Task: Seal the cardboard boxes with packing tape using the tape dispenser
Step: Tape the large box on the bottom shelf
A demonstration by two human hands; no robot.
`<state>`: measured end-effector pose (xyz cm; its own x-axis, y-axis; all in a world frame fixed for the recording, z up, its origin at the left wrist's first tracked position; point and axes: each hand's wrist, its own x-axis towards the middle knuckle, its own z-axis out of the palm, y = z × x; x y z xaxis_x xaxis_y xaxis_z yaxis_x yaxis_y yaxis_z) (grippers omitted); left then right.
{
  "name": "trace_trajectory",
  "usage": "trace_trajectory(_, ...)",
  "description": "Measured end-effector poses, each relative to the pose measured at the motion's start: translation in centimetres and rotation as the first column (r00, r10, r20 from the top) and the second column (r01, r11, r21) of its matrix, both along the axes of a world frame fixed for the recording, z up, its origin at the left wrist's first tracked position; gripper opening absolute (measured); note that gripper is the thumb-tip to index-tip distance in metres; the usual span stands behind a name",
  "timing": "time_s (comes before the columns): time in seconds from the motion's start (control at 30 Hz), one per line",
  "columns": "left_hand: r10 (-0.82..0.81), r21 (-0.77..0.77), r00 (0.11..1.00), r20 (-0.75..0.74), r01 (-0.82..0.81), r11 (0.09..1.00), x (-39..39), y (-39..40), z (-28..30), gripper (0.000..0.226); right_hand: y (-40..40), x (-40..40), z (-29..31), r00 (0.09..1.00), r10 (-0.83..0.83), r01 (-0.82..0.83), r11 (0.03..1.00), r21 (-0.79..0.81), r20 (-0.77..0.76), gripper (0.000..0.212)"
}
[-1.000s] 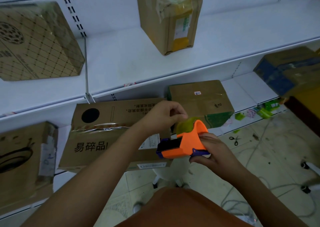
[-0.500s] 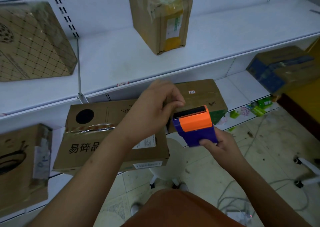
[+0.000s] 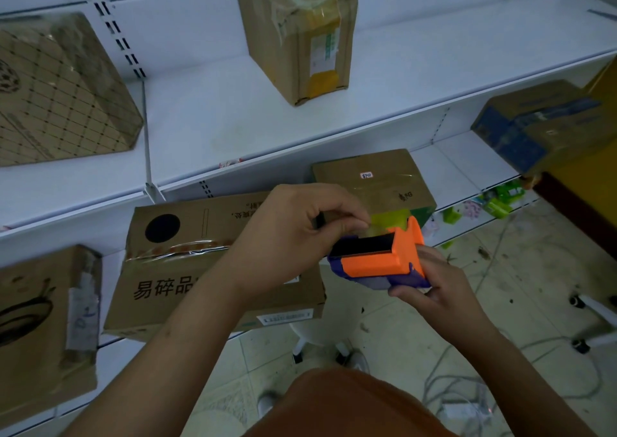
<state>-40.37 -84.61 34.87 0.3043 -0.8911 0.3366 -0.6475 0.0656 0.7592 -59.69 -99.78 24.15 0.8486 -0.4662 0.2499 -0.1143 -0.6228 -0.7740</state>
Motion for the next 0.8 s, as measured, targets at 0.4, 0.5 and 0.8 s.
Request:
trace_trajectory(0.4,0.127,-0.064,0.992,0.008,-0.126,0.99,-2.3,0.8,0.4,0.006,0.5,0.0,0.5,0.998,0.004,-0.001,0.998,-0.061,0.064,0.047)
trace_trajectory(0.5,0.174,-0.082,0.985,0.01,-0.173,0.982,-2.0,1.6,-0.2,0.006,0.5,0.2,0.5,0.998,0.006,-0.001,0.996,-0.088,0.055,0.041)
trace_trajectory(0.8,0.309,0.116,0.922,-0.232,-0.289,0.95,0.7,1.7,-0.4,0.013,1.8,2.1,-0.7,0.995,0.087,-0.087,0.996,-0.013,-0.055,0.042)
